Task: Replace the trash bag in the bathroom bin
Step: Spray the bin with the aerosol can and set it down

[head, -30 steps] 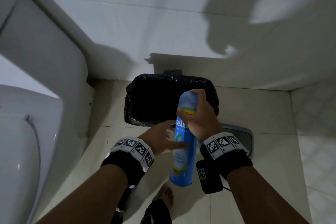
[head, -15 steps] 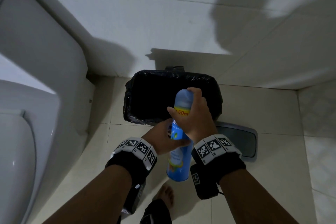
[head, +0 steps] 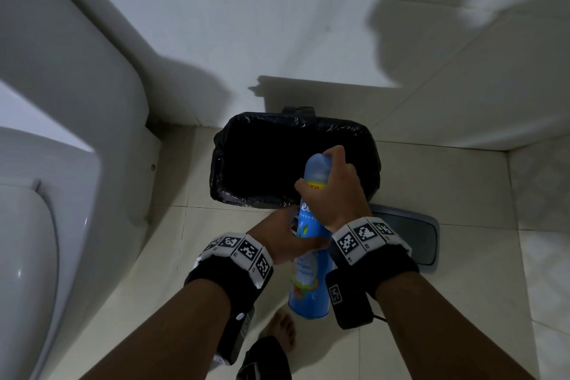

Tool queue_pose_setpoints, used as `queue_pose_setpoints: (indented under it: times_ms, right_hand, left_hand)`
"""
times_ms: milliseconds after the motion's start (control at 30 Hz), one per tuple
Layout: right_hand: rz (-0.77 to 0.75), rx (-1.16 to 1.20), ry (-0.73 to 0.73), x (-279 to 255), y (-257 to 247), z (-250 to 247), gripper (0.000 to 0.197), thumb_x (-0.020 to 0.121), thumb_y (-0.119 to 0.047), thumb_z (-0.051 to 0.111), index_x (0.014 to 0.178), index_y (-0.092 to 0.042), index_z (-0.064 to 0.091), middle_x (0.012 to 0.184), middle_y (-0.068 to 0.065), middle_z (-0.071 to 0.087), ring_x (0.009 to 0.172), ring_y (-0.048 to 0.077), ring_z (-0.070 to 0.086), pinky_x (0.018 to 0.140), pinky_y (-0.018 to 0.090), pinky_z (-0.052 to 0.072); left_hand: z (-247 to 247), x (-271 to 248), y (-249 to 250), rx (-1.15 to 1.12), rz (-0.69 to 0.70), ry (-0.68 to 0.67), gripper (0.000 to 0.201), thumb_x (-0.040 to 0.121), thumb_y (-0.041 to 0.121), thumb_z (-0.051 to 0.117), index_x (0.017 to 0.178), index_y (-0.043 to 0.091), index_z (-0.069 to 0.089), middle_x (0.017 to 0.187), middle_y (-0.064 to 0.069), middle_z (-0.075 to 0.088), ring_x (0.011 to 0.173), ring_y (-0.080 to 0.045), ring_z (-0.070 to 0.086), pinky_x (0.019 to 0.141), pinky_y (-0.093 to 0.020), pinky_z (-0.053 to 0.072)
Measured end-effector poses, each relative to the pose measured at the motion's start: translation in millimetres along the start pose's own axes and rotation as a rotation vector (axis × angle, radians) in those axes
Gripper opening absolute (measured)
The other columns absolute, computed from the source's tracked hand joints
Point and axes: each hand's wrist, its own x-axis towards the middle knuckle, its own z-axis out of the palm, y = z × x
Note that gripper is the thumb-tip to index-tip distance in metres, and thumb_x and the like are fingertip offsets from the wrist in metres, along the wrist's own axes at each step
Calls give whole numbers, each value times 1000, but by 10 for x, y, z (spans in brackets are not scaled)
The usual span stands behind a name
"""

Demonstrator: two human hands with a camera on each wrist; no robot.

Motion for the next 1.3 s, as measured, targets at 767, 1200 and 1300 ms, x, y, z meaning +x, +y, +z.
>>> queue_pose_setpoints:
  times_ms: [767, 1200, 1300]
  right_hand:
    - [64, -9, 93, -195, 267, -222, 51, 77, -34, 71, 112, -27, 34, 102, 6, 41, 79, 22, 47, 62, 28, 37]
    - [36, 67, 117, -255, 376, -264, 63, 76, -40, 72, 122, -30, 30, 112, 5, 44, 85, 18, 51, 64, 26, 43]
    - [-11, 142, 117, -294, 349, -286, 77, 75, -45, 74, 132, -30, 25, 120, 2, 42, 97, 18, 53, 73, 29, 50]
  left_hand:
    - [305, 153, 26, -42, -7, -107, 54, 79, 37, 72, 126, 20, 53, 122, 2, 63, 106, -14, 62, 84, -28, 55]
    - [324, 146, 65, 49, -20, -101, 59, 74, 44, 75, 123, 20, 55, 116, 1, 65, 103, -15, 63, 87, -36, 56]
    - [258, 71, 127, 36, 13, -86, 58, 75, 39, 76, 125, 21, 54, 119, 2, 65, 105, -14, 62, 87, -33, 56]
